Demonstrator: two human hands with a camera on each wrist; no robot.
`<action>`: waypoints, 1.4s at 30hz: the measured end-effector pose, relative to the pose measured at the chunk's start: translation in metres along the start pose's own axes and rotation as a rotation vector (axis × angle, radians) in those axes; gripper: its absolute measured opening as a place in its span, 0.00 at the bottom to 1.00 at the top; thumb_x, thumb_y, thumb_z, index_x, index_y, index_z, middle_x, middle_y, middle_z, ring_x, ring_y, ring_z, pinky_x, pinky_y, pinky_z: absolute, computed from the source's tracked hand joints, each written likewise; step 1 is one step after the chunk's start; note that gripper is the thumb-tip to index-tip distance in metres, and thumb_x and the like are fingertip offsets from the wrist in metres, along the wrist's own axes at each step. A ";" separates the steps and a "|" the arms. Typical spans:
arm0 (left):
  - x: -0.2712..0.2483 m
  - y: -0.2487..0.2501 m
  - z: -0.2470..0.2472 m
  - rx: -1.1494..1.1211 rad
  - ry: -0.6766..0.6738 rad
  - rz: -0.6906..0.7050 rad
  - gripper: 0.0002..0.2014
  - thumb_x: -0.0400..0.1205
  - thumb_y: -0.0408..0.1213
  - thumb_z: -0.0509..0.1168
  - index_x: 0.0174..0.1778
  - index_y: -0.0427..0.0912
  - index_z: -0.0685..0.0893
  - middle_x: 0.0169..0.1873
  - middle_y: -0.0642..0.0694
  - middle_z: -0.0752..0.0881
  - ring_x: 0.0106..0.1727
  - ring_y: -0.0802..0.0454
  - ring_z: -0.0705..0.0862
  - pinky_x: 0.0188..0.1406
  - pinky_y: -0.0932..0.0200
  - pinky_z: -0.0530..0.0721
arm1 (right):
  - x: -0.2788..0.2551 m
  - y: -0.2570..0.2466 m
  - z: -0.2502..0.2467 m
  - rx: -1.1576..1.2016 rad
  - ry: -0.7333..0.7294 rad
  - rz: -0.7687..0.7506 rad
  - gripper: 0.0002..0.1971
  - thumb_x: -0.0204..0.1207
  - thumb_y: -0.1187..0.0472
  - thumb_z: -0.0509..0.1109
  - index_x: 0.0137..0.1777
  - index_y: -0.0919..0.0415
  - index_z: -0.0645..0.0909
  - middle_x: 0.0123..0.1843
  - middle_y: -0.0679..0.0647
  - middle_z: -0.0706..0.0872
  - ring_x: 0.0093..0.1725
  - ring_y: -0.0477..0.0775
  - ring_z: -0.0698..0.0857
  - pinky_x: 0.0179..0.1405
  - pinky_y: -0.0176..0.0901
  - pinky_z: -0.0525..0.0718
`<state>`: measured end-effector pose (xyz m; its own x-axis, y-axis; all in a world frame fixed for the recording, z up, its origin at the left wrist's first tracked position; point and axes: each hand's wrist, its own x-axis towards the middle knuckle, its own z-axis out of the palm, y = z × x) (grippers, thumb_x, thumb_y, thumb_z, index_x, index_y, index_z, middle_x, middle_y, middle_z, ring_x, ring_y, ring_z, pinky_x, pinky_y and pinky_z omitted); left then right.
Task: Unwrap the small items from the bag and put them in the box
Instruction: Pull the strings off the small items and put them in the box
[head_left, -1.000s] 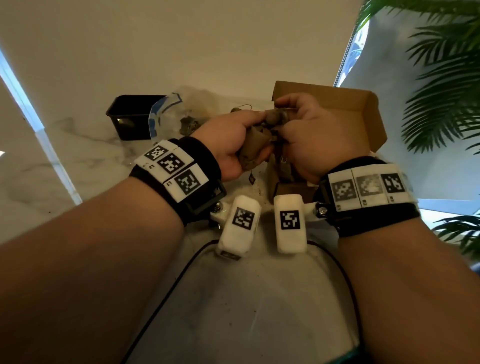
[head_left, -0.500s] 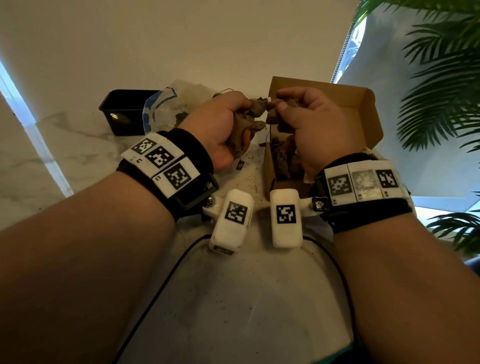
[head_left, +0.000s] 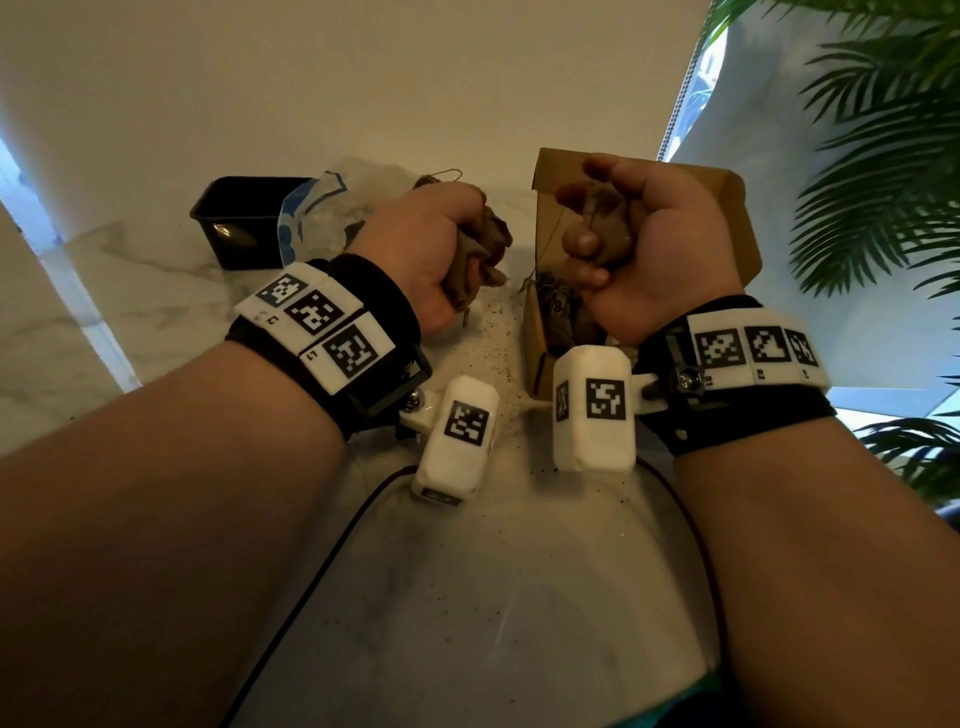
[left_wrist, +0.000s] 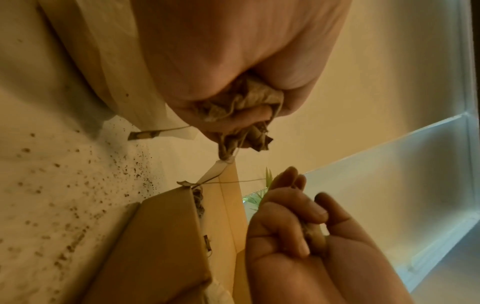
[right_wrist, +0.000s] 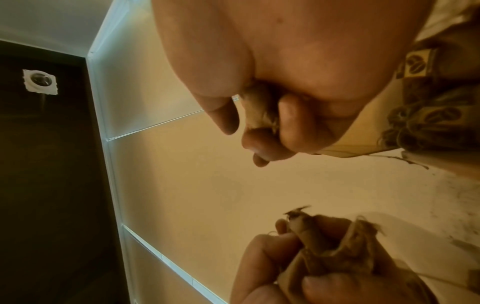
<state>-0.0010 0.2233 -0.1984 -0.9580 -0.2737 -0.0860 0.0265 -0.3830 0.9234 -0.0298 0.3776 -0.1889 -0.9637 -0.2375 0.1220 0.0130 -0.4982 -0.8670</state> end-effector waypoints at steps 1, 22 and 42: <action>0.001 -0.001 0.000 0.029 -0.021 -0.004 0.08 0.83 0.33 0.65 0.38 0.41 0.79 0.31 0.42 0.82 0.25 0.50 0.81 0.14 0.66 0.70 | -0.001 0.000 0.000 -0.001 -0.020 -0.012 0.10 0.86 0.63 0.55 0.57 0.61 0.78 0.42 0.58 0.85 0.23 0.49 0.74 0.21 0.34 0.61; -0.007 -0.003 -0.003 0.331 -0.477 0.074 0.10 0.89 0.34 0.63 0.56 0.30 0.85 0.37 0.38 0.92 0.34 0.46 0.92 0.33 0.60 0.89 | -0.006 -0.001 -0.001 0.067 -0.232 0.024 0.12 0.85 0.66 0.51 0.53 0.60 0.77 0.43 0.58 0.87 0.23 0.50 0.73 0.16 0.31 0.64; 0.004 0.009 -0.011 0.374 -0.015 0.351 0.06 0.86 0.44 0.69 0.50 0.47 0.88 0.32 0.45 0.89 0.28 0.46 0.83 0.20 0.60 0.76 | -0.012 -0.001 -0.009 -0.276 -0.296 0.224 0.11 0.85 0.60 0.60 0.58 0.63 0.82 0.32 0.53 0.78 0.27 0.50 0.76 0.20 0.36 0.68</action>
<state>-0.0011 0.2088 -0.1949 -0.9139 -0.3152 0.2557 0.2457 0.0718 0.9667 -0.0206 0.3888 -0.1938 -0.8271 -0.5619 0.0152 0.1021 -0.1768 -0.9789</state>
